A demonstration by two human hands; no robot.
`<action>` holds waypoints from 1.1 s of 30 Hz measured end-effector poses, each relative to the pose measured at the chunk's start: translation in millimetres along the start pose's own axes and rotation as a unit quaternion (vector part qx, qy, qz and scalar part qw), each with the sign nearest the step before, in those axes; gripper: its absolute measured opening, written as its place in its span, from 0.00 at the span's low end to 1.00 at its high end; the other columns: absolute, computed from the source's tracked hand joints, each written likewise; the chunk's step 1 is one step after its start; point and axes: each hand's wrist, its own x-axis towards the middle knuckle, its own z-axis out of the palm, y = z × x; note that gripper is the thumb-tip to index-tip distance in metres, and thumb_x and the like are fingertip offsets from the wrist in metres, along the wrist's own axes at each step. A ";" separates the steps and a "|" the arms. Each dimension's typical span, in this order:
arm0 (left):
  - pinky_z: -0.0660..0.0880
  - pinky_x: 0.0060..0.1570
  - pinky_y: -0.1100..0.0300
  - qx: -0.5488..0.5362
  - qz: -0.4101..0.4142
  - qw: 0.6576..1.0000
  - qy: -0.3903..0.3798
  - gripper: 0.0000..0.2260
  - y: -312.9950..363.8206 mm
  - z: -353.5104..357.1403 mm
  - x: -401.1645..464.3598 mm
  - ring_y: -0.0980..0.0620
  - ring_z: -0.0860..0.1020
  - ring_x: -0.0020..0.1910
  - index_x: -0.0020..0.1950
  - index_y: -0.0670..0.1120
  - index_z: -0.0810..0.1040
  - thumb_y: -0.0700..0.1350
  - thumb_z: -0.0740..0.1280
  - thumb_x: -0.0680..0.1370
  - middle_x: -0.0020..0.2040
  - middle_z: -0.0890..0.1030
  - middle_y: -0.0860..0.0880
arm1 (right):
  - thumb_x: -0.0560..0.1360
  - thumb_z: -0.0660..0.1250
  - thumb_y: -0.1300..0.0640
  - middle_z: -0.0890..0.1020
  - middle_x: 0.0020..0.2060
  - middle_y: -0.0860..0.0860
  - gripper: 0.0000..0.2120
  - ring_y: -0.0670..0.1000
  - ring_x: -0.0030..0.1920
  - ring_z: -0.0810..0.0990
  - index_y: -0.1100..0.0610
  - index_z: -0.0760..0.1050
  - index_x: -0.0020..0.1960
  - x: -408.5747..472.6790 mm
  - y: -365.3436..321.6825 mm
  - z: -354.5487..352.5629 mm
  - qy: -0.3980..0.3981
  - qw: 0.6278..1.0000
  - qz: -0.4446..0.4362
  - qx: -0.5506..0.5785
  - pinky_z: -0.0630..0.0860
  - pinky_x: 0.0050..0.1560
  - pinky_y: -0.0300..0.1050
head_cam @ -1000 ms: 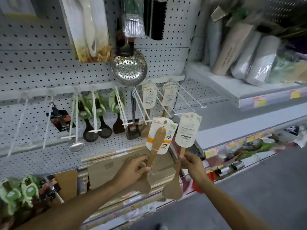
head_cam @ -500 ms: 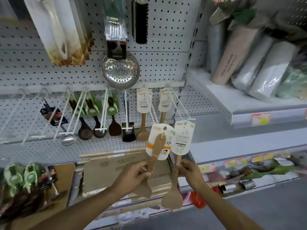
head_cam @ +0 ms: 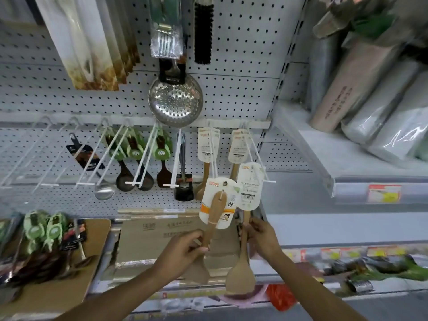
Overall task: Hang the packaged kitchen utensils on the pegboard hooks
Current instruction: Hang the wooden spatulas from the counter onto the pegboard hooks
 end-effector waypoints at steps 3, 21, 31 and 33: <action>0.82 0.50 0.53 -0.005 0.000 1.000 0.007 0.03 -3.2 2.5 2.5 0.57 0.84 0.47 0.47 0.48 0.80 0.41 0.72 0.77 0.44 0.85 0.56 | 0.79 0.65 0.61 0.85 0.36 0.52 0.11 0.51 0.38 0.82 0.54 0.81 0.39 18.4 -16.0 -1.9 0.002 1.000 -0.007 0.007 0.78 0.40 0.47; 0.82 0.52 0.52 -0.004 -0.039 0.999 0.015 0.02 -9.7 9.5 -8.5 0.59 0.84 0.49 0.49 0.49 0.80 0.44 0.71 0.77 0.46 0.86 0.57 | 0.77 0.63 0.64 0.83 0.41 0.57 0.06 0.56 0.40 0.80 0.59 0.79 0.46 104.8 -36.3 -2.8 0.062 0.997 0.026 -0.043 0.74 0.38 0.43; 0.81 0.51 0.50 -0.020 -0.070 0.997 -0.006 0.08 -20.5 31.3 -10.9 0.54 0.84 0.45 0.46 0.56 0.80 0.42 0.71 0.76 0.45 0.85 0.55 | 0.67 0.77 0.66 0.84 0.54 0.44 0.22 0.48 0.58 0.81 0.52 0.78 0.58 -2.7 -28.8 17.4 -0.276 0.960 -0.040 -0.018 0.78 0.58 0.46; 0.81 0.50 0.50 -0.030 -0.073 0.997 -0.004 0.11 -22.0 37.7 -9.8 0.53 0.84 0.45 0.45 0.58 0.80 0.40 0.71 0.76 0.45 0.85 0.54 | 0.70 0.76 0.65 0.85 0.54 0.48 0.18 0.50 0.57 0.82 0.57 0.79 0.59 -16.8 -30.7 25.8 -0.261 0.964 -0.053 0.013 0.79 0.57 0.43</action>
